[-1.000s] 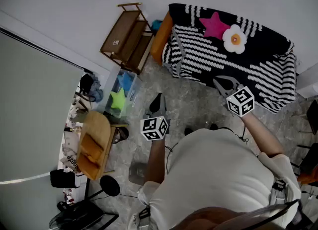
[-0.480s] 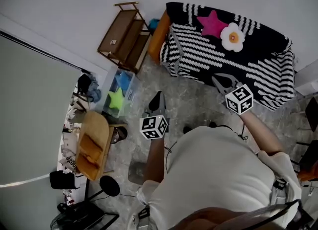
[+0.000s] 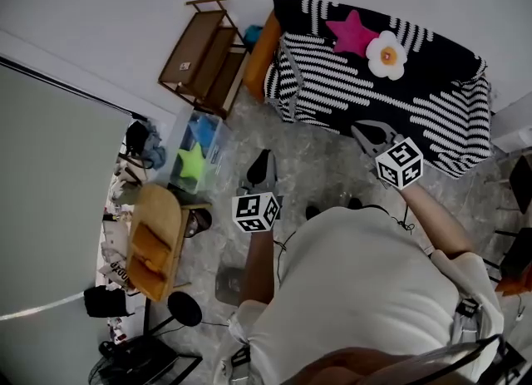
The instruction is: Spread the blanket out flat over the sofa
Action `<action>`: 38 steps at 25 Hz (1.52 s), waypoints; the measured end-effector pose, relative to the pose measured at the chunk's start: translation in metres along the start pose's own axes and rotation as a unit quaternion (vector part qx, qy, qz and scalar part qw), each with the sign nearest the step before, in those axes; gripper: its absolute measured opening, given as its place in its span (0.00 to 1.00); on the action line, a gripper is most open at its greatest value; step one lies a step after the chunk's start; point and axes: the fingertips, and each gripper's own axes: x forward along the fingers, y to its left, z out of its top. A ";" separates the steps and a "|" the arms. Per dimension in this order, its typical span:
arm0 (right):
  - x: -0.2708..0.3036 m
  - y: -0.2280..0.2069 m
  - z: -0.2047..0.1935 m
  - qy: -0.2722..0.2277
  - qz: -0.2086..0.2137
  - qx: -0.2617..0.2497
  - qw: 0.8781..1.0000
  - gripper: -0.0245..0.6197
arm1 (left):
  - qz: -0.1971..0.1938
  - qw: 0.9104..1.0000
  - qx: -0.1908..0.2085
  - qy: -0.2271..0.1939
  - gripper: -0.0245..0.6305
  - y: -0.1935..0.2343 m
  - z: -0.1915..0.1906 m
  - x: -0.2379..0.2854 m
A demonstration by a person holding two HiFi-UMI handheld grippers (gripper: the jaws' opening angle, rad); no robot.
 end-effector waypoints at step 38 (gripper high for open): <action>0.043 0.042 -0.025 0.026 -0.074 0.029 0.996 0.03 | -0.047 0.998 -0.026 0.042 0.32 0.070 -0.037 -0.019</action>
